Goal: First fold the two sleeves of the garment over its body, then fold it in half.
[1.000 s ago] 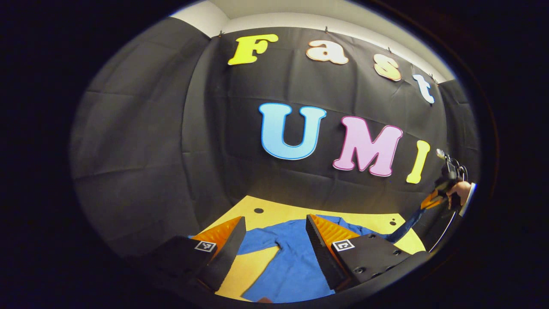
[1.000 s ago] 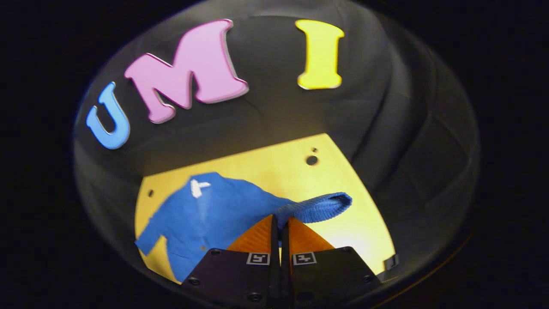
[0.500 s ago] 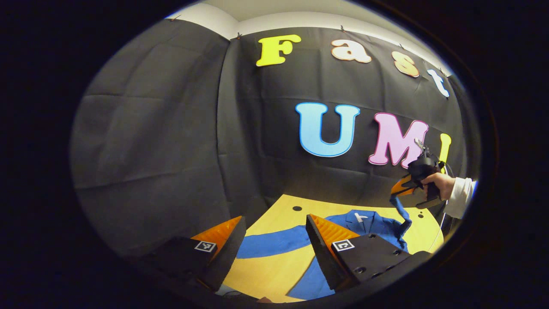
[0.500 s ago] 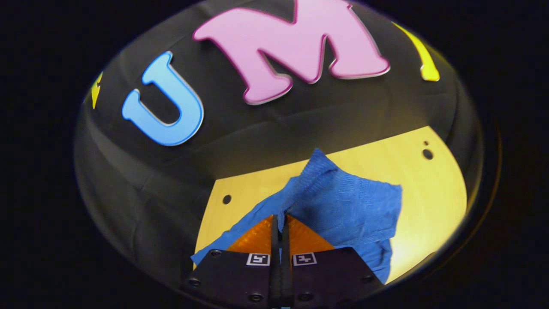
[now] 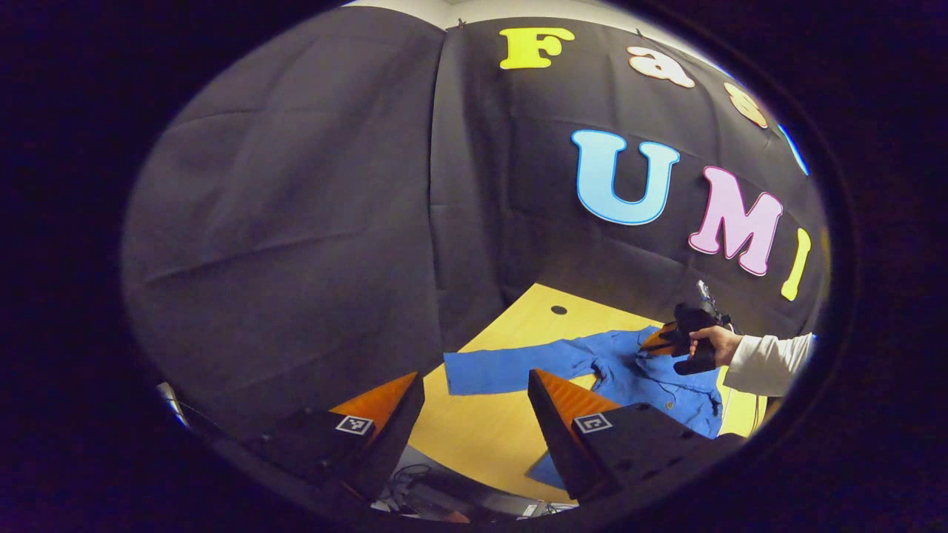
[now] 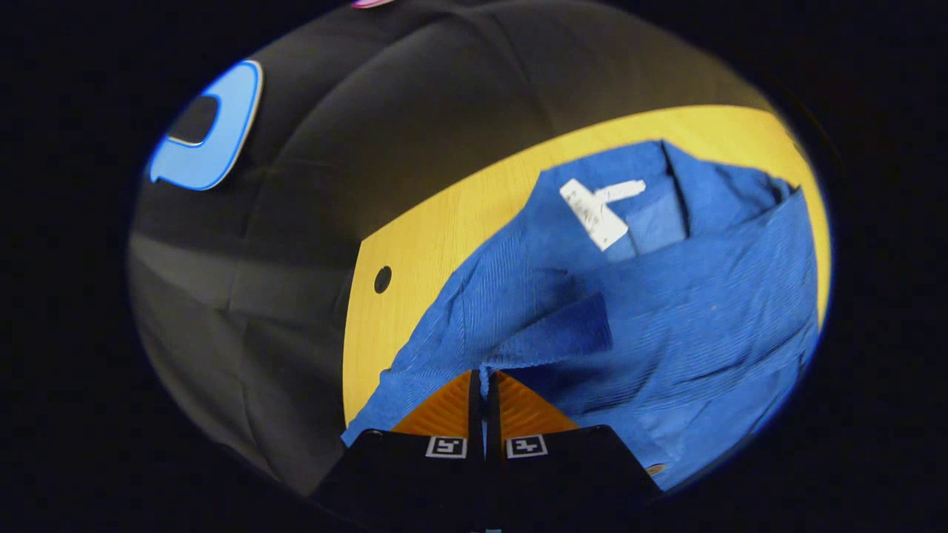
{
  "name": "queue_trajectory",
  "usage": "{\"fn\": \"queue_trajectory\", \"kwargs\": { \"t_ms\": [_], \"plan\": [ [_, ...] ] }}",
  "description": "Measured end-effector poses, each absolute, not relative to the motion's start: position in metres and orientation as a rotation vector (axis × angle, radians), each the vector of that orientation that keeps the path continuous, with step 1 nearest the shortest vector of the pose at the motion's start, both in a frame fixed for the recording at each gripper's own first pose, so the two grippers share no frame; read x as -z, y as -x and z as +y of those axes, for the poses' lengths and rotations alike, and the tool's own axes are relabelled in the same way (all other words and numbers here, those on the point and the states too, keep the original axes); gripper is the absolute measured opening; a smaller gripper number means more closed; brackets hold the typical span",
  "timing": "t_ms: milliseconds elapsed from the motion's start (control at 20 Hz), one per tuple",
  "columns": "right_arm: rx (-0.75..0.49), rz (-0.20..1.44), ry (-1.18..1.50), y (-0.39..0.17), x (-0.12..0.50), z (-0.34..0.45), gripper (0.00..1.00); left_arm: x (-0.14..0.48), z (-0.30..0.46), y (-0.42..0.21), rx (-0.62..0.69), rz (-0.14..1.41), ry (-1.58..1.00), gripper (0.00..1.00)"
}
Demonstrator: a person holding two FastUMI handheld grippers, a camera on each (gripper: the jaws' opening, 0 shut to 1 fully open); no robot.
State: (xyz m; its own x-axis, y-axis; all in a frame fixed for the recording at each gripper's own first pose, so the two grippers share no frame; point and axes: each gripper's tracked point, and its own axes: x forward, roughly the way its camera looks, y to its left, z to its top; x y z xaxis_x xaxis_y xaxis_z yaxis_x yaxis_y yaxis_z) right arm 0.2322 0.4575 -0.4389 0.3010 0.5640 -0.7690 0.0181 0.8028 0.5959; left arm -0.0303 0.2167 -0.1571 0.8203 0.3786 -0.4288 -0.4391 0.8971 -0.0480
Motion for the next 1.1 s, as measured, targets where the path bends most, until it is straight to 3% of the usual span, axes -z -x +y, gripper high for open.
{"fn": "queue_trajectory", "kwargs": {
  "t_ms": [50,100,150,200,350,400,450,750,950,1100],
  "plan": [
    [-0.395,1.227,-0.58,-0.232,0.443,0.464,0.06,0.168,0.215,0.033,-0.438,0.477,0.157,0.81],
    [-0.401,1.221,-0.597,-0.234,0.439,0.462,0.0,0.18,0.213,0.034,-0.448,0.503,0.165,0.82],
    [-0.409,1.221,-0.621,-0.236,0.442,0.47,0.41,0.186,0.212,0.031,-0.453,0.514,0.174,0.83],
    [-0.413,1.222,-0.644,-0.238,0.442,0.474,0.32,0.189,0.208,0.027,-0.446,0.518,0.187,0.83],
    [-0.442,1.198,-0.669,-0.243,0.427,0.469,0.81,0.202,0.207,0.017,-0.414,0.537,0.249,0.83],
    [-0.456,1.186,-0.655,-0.244,0.421,0.463,0.68,0.211,0.211,0.01,-0.414,0.545,0.26,0.83],
    [-0.484,1.174,-0.642,-0.241,0.41,0.459,0.85,0.219,0.215,0.001,-0.407,0.552,0.261,0.83],
    [-0.781,1.158,-0.363,-0.156,0.351,0.38,0.86,0.26,0.252,-0.082,-0.332,0.669,0.222,0.83],
    [-0.776,1.103,-0.33,-0.12,0.306,0.293,0.86,0.292,0.287,-0.12,-0.334,0.795,0.271,0.84],
    [-0.673,1.098,-0.365,-0.102,0.297,0.226,0.86,0.323,0.308,-0.138,-0.35,0.953,0.245,0.83]
  ]
}}
